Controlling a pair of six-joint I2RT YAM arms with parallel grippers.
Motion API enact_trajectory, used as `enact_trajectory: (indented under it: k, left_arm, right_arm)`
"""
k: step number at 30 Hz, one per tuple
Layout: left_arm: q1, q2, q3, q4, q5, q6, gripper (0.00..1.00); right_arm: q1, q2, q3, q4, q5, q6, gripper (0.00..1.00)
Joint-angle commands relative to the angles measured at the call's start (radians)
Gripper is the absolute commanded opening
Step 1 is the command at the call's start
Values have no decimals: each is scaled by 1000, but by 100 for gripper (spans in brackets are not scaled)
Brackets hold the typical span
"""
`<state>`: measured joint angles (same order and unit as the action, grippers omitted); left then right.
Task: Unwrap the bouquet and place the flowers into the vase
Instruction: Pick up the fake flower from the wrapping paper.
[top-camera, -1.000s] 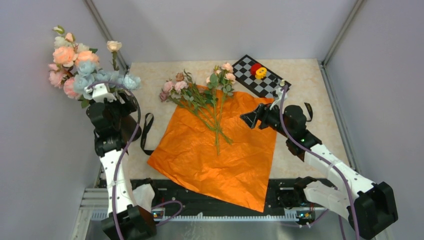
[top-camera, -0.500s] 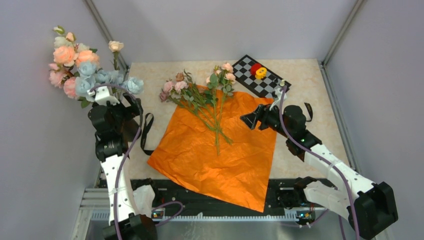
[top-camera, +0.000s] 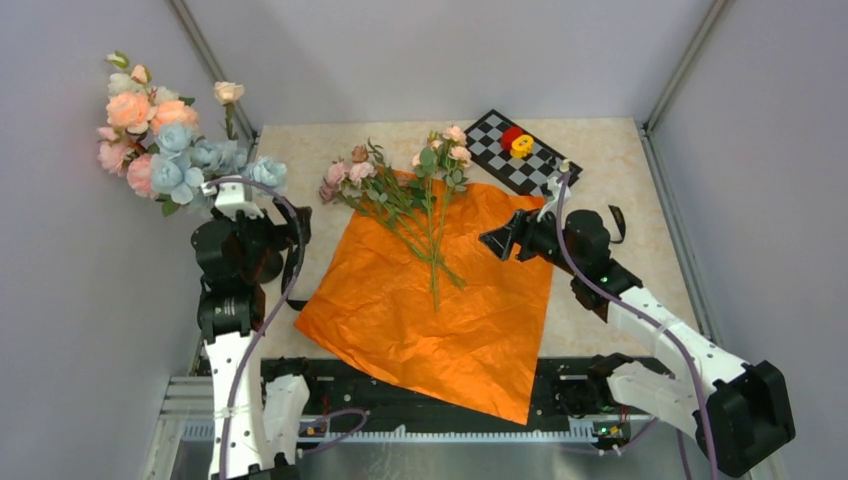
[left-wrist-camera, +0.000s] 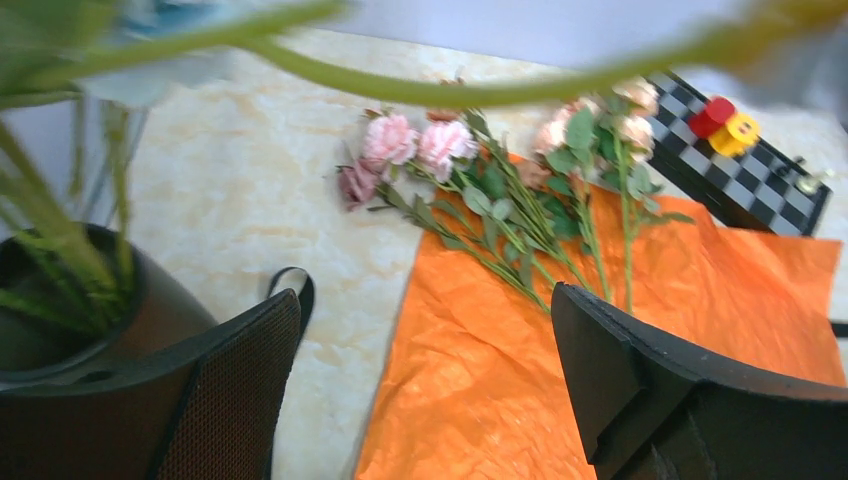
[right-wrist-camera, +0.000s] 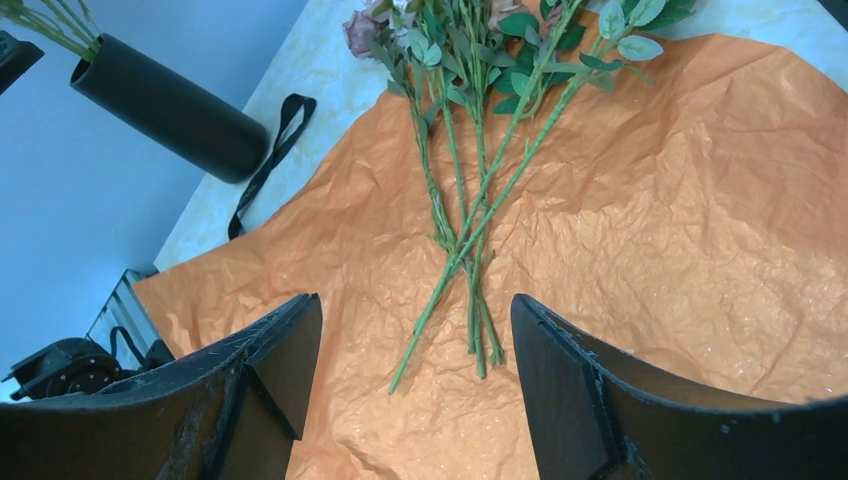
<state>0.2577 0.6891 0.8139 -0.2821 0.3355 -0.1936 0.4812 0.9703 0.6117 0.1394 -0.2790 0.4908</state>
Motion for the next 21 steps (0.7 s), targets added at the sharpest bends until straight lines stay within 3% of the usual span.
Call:
enact_trajectory:
  k: [1,12,21]
  left_arm:
    - [-92,-32,-12,-41,-2,55,99]
    - [-300,-59,-50,-55,-68,98,99]
    - [-420,75,-30,-7,-54,81,99]
  right_arm:
    - [-12,12,56,24,-20,-5,71]
    - [-12,29,44,29,-32,19,71]
    - [-5,84,41,34,-34,35,70]
